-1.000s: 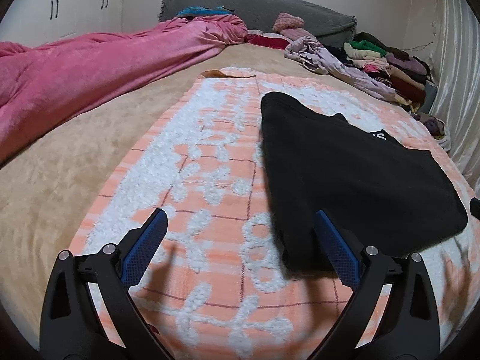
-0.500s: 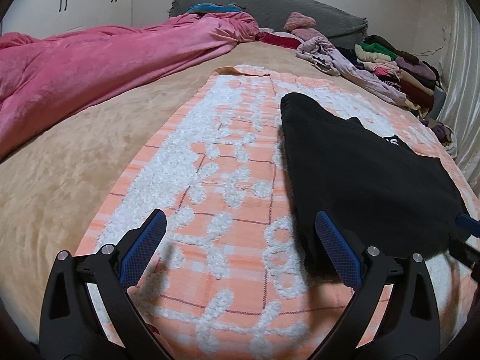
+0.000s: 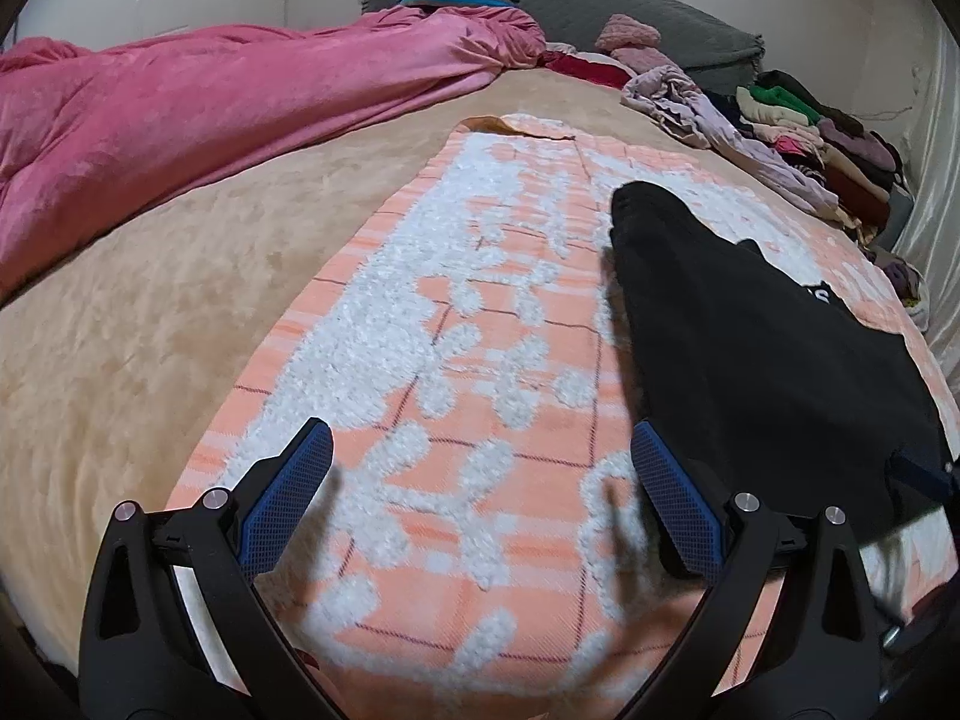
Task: Fold small clothes
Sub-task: 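Grasp the folded shirt edge with both grippers and lift it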
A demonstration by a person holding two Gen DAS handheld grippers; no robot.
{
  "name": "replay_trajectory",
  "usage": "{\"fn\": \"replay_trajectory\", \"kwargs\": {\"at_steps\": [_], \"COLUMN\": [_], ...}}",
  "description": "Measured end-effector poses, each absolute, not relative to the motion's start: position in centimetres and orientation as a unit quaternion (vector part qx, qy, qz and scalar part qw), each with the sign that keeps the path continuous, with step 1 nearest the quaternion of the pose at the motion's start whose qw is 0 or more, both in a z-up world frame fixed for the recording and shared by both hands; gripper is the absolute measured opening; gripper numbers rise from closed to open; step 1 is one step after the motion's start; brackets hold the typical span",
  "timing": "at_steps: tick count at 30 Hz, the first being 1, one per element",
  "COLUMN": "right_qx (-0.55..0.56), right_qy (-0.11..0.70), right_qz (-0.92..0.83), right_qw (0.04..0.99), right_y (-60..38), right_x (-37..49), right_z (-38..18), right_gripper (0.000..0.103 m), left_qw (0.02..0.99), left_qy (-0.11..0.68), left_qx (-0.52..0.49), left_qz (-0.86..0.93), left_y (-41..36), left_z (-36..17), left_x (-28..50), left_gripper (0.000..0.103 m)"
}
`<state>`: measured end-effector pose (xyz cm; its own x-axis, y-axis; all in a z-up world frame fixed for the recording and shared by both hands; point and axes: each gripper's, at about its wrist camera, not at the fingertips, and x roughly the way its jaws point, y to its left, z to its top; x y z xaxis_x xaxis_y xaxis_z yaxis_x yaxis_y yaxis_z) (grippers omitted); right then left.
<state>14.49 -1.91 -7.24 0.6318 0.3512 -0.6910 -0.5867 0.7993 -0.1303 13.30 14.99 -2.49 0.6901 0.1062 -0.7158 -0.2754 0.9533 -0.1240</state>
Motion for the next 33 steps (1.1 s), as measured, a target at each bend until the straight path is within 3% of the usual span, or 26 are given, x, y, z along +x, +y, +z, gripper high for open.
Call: {"fn": "replay_trajectory", "kwargs": {"at_steps": [13, 15, 18, 20, 23, 29, 33], "right_qx": [-0.284, -0.294, -0.304, -0.306, -0.288, -0.229, -0.192], "right_qy": [0.297, 0.294, 0.286, 0.277, 0.272, 0.269, 0.277], "right_qz": [0.248, 0.248, 0.247, 0.252, 0.261, 0.278, 0.289], "right_qw": [0.877, 0.875, 0.874, 0.875, 0.88, 0.893, 0.896], "right_y": [2.3, 2.8, 3.3, 3.2, 2.6, 0.7, -0.2], "right_x": [15.1, 15.4, 15.8, 15.9, 16.0, 15.9, 16.3], "right_z": [-9.7, -10.1, -10.5, -10.4, -10.1, -8.9, -8.3], "right_gripper": [0.092, 0.085, 0.066, 0.042, 0.02, 0.014, 0.013], "left_qw": [0.904, 0.903, 0.897, 0.892, 0.881, 0.844, 0.839], "left_qy": [0.39, 0.393, 0.409, 0.42, 0.435, 0.462, 0.478], "left_qx": [-0.148, -0.147, -0.148, -0.16, -0.185, -0.268, -0.25], "left_qz": [0.092, 0.087, 0.075, 0.058, 0.022, -0.054, -0.068], "left_y": [16.8, 16.6, 16.2, 15.9, 15.4, 14.0, 12.0], "left_z": [-1.5, -1.1, -0.9, -0.9, -0.9, -2.2, -2.7], "left_x": [16.3, 17.2, 18.7, 20.0, 21.7, 24.3, 25.6], "left_gripper": [0.093, 0.093, 0.093, 0.093, 0.093, 0.092, 0.074]}}
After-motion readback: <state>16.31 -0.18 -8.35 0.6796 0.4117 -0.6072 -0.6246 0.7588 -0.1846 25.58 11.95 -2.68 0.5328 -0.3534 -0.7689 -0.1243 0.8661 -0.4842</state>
